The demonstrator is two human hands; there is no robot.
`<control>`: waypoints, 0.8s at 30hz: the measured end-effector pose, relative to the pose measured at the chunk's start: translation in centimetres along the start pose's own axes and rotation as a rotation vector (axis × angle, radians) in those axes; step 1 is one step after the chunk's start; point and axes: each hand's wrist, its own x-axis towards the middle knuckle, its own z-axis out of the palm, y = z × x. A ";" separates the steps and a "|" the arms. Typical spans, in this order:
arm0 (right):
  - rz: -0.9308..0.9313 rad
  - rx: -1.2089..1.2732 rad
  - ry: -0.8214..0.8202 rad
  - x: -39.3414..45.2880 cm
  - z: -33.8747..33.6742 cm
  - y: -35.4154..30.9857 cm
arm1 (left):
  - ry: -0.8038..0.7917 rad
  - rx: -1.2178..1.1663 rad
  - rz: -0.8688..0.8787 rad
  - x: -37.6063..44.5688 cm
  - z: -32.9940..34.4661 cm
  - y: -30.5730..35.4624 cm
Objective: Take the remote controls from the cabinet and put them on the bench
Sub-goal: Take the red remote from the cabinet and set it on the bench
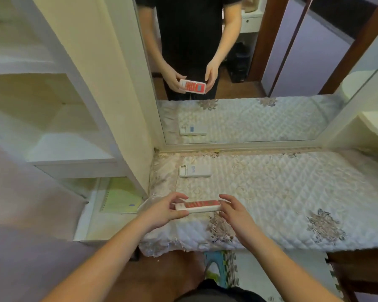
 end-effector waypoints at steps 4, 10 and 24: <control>0.076 -0.038 -0.021 3.5 -1.4 0.7 | -0.042 0.098 -0.038 3.3 1.1 -0.9; 0.151 -0.080 -0.013 6.6 -0.7 2.1 | 0.039 0.303 -0.056 6.3 1.6 -2.9; 0.143 -0.159 -0.003 10.9 0.9 1.6 | 0.189 0.368 0.064 10.0 1.9 -5.1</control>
